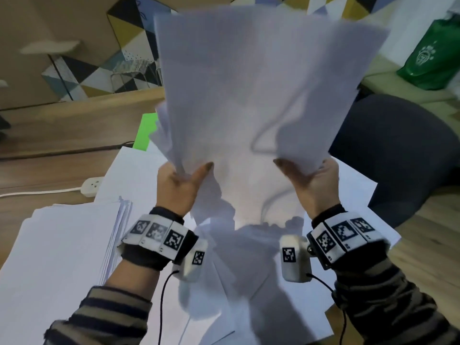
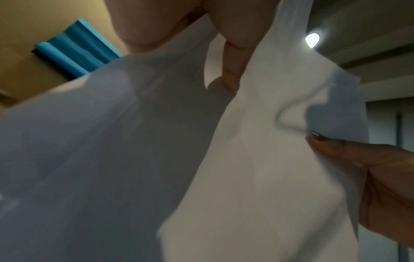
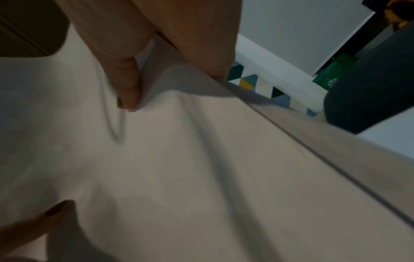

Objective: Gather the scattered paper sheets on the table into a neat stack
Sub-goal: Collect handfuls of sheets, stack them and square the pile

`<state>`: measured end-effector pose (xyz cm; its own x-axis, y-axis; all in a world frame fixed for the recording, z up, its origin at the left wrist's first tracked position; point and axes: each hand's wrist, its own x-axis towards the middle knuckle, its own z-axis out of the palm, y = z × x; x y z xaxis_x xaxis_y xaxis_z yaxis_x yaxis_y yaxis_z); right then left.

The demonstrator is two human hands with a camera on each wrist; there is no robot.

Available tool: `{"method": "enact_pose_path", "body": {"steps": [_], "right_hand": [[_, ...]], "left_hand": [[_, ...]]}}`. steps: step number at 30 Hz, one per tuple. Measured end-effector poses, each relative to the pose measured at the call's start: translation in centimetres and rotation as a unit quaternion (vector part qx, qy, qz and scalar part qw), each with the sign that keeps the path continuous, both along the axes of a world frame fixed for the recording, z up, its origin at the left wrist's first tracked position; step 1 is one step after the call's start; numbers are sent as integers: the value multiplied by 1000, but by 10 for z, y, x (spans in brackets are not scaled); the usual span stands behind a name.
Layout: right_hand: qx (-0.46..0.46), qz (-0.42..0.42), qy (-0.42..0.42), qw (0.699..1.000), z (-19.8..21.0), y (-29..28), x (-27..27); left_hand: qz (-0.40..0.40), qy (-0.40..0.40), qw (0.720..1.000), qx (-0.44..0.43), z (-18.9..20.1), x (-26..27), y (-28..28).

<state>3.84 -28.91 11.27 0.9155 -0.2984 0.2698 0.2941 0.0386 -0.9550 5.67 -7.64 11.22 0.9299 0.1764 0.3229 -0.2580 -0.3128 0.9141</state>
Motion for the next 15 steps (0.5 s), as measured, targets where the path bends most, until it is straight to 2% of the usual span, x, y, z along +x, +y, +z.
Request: {"method": "enact_pose_path", "body": {"steps": [3,5,7,11,15], "right_hand": [[14,-29,-72,997,15,-1,3],[6,-34,-84,996,13,-3,1],[-7,-27,-48,998,-1,-7,2],[-26,-5,45,999,-29,-13,4],[-66,-25,62,996,-34,-4,10]], "left_hand": [[2,-34,999,-14,21,8,2],[-10,-29,999,-20,19,10,5],[-9,-17,1000,-7,7,11,8],[-18,43,997,-61,-21,14,9],[0,56,995,-83,-31,19,3]]}}
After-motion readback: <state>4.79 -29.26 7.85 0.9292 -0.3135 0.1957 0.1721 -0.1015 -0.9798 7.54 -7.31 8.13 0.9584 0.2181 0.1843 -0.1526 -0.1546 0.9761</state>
